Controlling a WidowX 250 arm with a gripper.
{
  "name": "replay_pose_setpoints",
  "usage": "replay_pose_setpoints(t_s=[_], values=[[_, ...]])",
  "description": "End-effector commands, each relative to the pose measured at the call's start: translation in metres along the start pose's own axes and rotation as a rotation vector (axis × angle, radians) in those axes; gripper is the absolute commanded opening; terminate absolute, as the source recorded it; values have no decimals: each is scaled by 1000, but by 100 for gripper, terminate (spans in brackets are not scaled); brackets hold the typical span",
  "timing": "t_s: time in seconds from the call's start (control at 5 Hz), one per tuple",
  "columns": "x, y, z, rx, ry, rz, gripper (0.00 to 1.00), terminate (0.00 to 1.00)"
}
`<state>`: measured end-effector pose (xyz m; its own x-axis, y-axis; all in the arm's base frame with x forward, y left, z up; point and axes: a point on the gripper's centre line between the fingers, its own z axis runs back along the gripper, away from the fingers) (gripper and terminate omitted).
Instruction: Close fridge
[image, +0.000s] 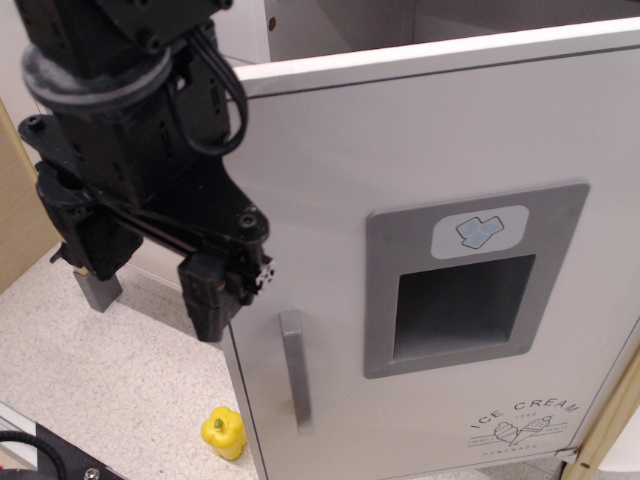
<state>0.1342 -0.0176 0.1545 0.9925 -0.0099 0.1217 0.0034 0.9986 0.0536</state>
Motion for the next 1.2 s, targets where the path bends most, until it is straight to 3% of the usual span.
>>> replay_pose_setpoints(t_s=[0.0, 0.4, 0.6, 1.0], values=[[0, 0, 0, 0, 0, 0, 100, 0], [26, -33, 30, -72, -68, 88, 100, 0], [45, -44, 32, -86, -94, 150, 100, 0], [70, -45, 12, -39, -165, 207, 100, 0]])
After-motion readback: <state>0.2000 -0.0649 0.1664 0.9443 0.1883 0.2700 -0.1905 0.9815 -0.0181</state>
